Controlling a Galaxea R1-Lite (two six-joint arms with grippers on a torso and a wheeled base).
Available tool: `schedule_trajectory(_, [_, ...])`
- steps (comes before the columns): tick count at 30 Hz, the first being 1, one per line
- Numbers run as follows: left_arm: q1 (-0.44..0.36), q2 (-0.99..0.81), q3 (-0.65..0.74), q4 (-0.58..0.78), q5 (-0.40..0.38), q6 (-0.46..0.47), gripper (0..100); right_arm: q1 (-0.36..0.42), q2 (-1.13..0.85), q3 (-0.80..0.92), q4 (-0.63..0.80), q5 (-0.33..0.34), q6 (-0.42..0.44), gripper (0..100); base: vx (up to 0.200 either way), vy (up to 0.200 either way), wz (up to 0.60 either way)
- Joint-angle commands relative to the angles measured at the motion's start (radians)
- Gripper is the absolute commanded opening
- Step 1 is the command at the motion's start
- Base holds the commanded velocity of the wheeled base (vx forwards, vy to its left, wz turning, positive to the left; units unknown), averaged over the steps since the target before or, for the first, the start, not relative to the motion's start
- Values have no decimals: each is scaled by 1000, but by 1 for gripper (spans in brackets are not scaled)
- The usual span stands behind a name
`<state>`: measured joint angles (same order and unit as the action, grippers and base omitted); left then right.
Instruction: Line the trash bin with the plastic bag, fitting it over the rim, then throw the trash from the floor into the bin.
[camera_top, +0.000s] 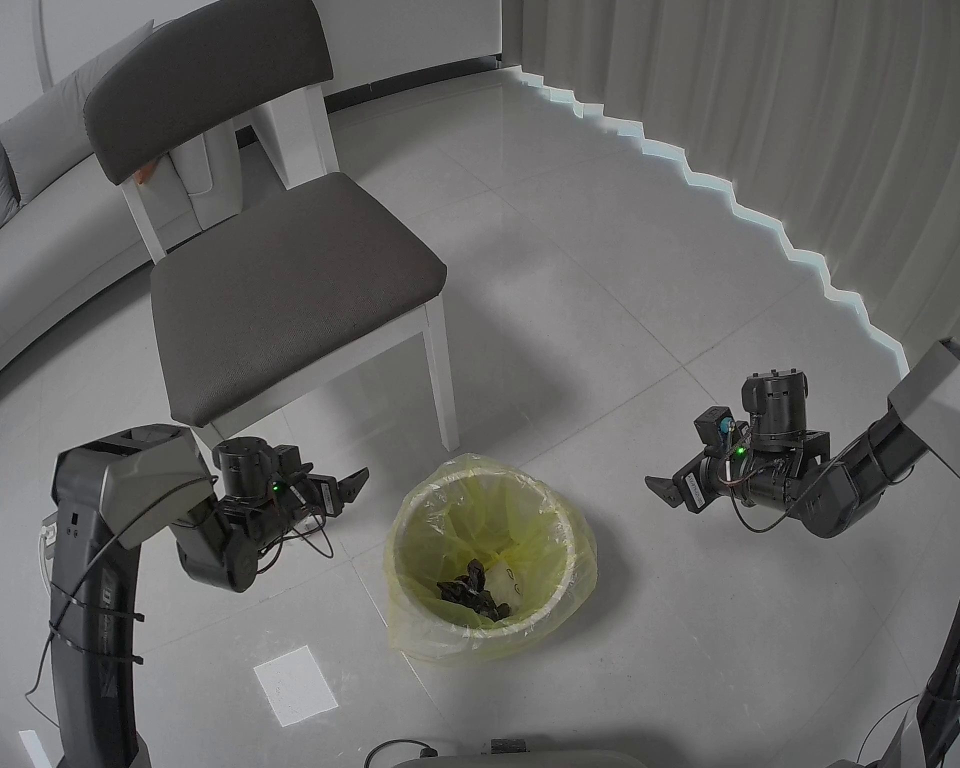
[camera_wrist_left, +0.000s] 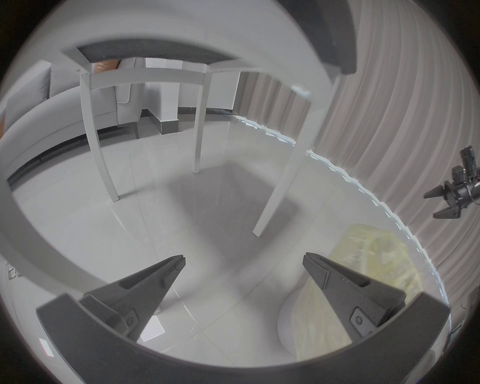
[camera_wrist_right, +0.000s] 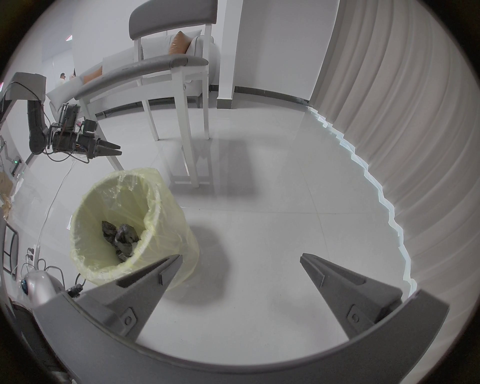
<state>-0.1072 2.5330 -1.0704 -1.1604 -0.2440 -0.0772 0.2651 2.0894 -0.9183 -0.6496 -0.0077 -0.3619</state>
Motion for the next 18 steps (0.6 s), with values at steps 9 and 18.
schedule_trajectory(9, [78, -537, 771, -410, -385, -10, 100, -69, -627, 440, -56, -15, 196, 100, 0, 0, 0])
schedule_trajectory(18, [173, -895, 800, -410, -405, -164, 100, -149, -1100, 688, -45, -41, 232, 100, 0, 0, 0])
